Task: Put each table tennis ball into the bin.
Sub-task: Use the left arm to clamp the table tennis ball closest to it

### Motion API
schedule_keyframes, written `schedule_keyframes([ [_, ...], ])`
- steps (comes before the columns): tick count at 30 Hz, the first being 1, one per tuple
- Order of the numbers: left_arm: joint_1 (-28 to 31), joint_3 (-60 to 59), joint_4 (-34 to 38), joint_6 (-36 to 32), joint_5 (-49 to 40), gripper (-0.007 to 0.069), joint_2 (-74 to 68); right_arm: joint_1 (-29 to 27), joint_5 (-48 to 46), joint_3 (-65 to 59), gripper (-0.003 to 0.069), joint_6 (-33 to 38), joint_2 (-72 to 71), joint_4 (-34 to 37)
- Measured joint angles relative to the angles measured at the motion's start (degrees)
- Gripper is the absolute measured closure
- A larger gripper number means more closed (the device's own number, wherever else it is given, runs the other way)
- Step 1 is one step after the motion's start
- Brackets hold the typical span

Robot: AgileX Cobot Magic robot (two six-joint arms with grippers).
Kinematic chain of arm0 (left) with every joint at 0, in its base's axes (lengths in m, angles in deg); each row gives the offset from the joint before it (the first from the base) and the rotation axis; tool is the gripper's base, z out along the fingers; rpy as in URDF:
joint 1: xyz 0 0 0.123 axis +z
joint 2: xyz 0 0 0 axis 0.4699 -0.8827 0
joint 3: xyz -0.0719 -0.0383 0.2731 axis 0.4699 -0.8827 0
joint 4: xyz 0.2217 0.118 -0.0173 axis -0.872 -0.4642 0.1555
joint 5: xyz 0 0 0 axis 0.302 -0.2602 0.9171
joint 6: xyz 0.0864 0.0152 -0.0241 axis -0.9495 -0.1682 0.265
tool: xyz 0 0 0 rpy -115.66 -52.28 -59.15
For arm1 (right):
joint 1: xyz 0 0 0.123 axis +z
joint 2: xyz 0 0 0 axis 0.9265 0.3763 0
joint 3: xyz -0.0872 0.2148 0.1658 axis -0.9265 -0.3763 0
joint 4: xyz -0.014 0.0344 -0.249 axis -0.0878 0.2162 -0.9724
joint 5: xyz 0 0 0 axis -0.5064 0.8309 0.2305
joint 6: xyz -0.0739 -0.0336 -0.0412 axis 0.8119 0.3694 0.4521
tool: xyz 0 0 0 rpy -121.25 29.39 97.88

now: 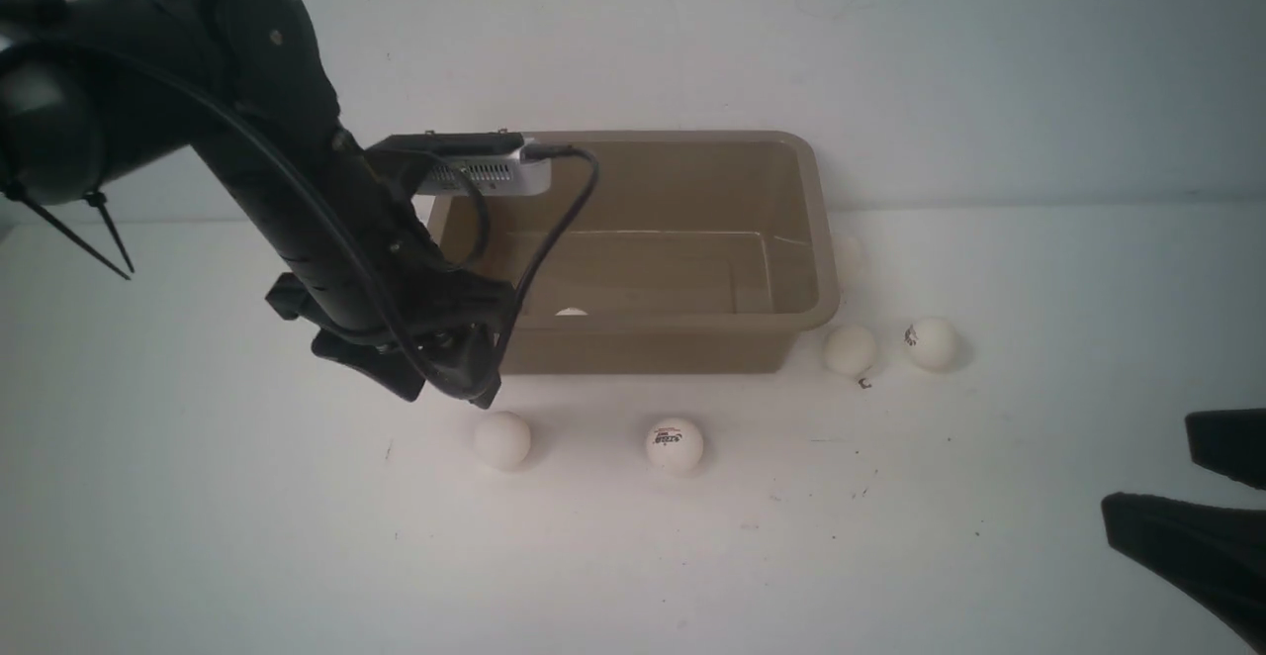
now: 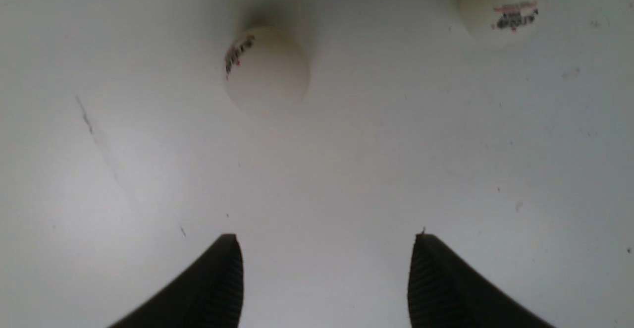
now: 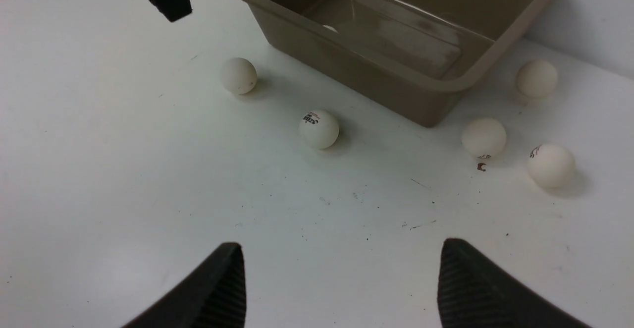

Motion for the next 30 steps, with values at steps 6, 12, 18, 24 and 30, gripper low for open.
schedule_keyframes([
  [6, -1.3, 0.0, -2.6, -10.2, 3.1, 0.0220, -2.3, 0.0, 0.7, 0.0, 0.0186, 0.4, 0.0, 0.1],
  [12, -1.9, 0.0, -3.5, -14.2, 3.9, 0.0220, -4.2, 0.0, 1.0, 0.0, 0.0186, 1.2, 0.0, 0.1],
  [18, -4.8, 0.0, -4.4, -14.5, 8.4, 0.0220, -6.1, 0.0, 1.1, 0.0, 0.0186, 1.4, 0.0, 0.1],
  [24, -7.3, 0.0, -9.1, -13.5, 10.9, 0.0220, -9.3, 0.0, 1.1, 0.0, 0.0186, 1.5, 0.0, 0.1],
  [30, -7.3, 0.0, -12.5, -11.7, 12.4, 0.0220, -10.2, 0.0, 1.1, 0.0, 0.0186, 1.5, 0.0, 0.0],
])
